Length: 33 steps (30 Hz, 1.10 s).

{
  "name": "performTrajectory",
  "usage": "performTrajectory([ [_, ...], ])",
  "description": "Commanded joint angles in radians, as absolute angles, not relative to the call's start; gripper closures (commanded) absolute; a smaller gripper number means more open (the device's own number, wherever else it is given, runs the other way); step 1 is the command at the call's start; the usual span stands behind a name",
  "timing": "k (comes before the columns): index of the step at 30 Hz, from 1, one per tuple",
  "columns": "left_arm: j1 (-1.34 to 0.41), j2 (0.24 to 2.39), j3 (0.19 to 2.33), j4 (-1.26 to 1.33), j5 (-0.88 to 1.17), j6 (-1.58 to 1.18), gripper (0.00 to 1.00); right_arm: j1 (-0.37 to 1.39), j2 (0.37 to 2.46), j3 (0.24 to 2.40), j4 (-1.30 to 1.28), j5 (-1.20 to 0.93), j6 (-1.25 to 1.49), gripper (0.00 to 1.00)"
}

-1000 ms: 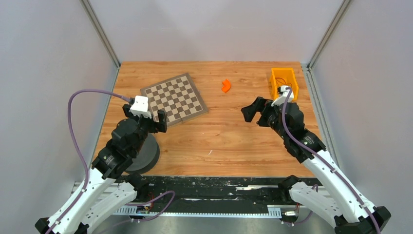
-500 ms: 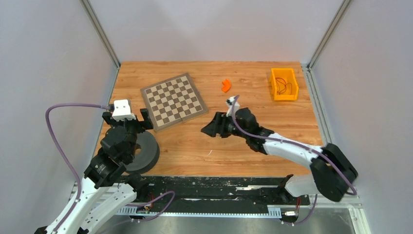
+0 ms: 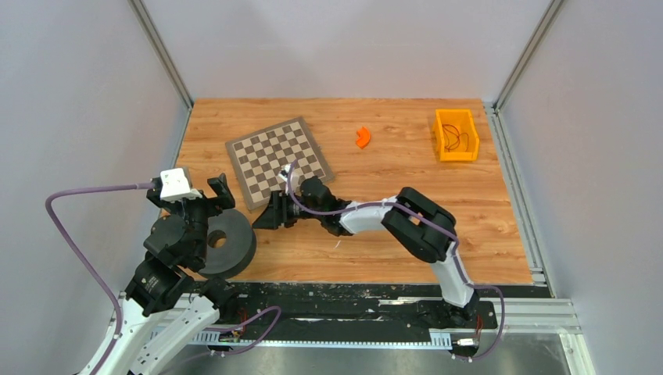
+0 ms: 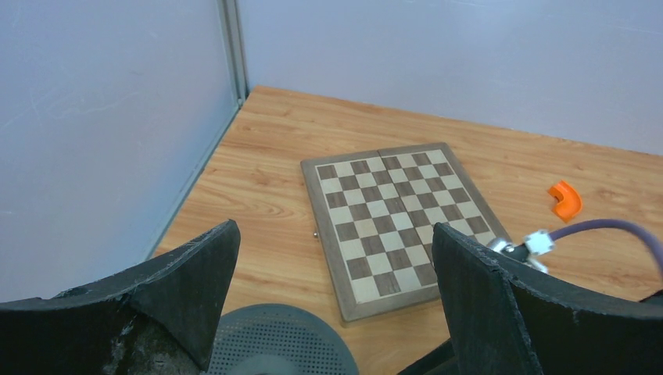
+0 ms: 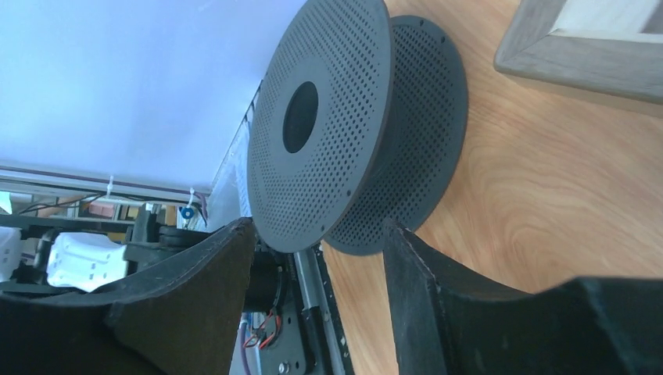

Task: Wrap the cables

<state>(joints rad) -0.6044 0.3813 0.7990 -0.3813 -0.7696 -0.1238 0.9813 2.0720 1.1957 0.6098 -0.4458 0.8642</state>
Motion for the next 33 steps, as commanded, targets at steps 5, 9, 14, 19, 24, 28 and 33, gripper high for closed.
performTrajectory([
  [5, -0.593, 0.379, 0.795, -0.335, -0.784, -0.124, 0.0, 1.023, 2.246, 1.365, 0.693, -0.508, 0.902, 0.4],
  [9, -0.589, 0.383, 0.797, -0.334, -0.772, -0.124, 0.0, 1.043, 2.296, 1.427, 0.679, -0.535, 0.903, 0.39],
  [14, -0.586, 0.387, 0.795, -0.334, -0.766, -0.124, 0.0, 1.061, 2.35, 1.48, 0.691, -0.556, 0.923, 0.4],
  [19, -0.586, 0.39, 0.794, -0.334, -0.763, -0.126, 0.0, 1.066, 2.374, 1.505, 0.708, -0.566, 0.948, 0.49],
  [24, -0.585, 0.394, 0.792, -0.333, -0.764, -0.118, 0.0, 1.064, 2.343, 1.474, 0.743, -0.565, 0.955, 0.75],
  [28, -0.586, 0.392, 0.794, -0.333, -0.762, -0.117, 0.0, 1.058, 2.27, 1.424, 0.751, -0.563, 0.941, 0.96],
  [33, -0.585, 0.388, 0.785, -0.325, -0.756, -0.115, 0.0, 1.029, 2.132, 1.311, 0.752, -0.542, 0.946, 1.0],
])
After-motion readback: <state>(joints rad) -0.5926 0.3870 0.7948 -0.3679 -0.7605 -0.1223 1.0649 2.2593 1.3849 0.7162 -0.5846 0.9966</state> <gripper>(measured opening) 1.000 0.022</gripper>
